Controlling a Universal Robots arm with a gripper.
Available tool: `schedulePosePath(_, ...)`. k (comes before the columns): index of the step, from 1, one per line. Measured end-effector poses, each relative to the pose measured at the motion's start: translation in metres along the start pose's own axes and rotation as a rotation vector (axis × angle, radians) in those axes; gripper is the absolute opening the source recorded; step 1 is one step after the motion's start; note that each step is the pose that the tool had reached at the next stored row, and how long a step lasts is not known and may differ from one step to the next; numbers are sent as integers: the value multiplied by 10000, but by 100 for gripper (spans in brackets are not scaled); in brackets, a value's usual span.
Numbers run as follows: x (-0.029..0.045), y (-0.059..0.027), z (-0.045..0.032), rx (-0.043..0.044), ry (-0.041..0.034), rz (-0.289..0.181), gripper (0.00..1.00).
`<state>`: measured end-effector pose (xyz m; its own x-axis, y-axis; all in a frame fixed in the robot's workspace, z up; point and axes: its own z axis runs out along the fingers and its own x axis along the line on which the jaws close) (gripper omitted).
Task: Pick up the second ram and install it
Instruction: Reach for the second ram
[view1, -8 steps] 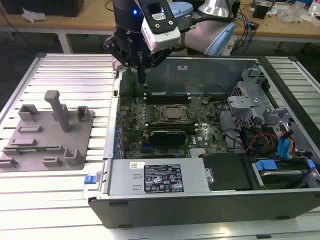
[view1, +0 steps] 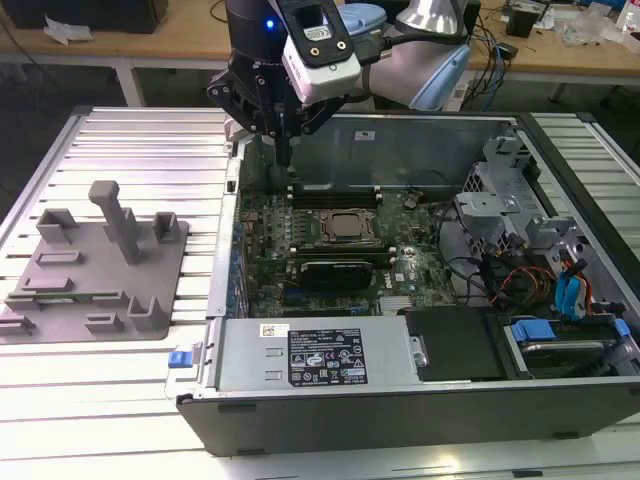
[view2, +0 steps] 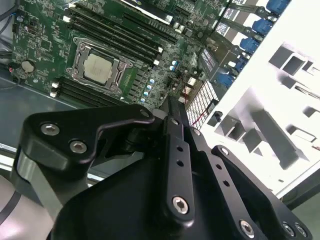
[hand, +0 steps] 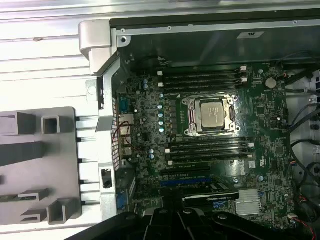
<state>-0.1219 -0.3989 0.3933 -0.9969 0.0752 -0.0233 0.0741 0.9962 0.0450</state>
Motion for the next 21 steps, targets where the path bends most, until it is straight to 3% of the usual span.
schedulePosePath(3, 6, 0, 0, -1, -1, 1, 8)
schedulePosePath(10, 95, -6, -2, -1, -1, 1, 8)
schedulePosePath(16, 314, -23, -8, 0, 0, 0, 8)
schedulePosePath(21, 437, -32, -11, -1, -1, 0, 8)
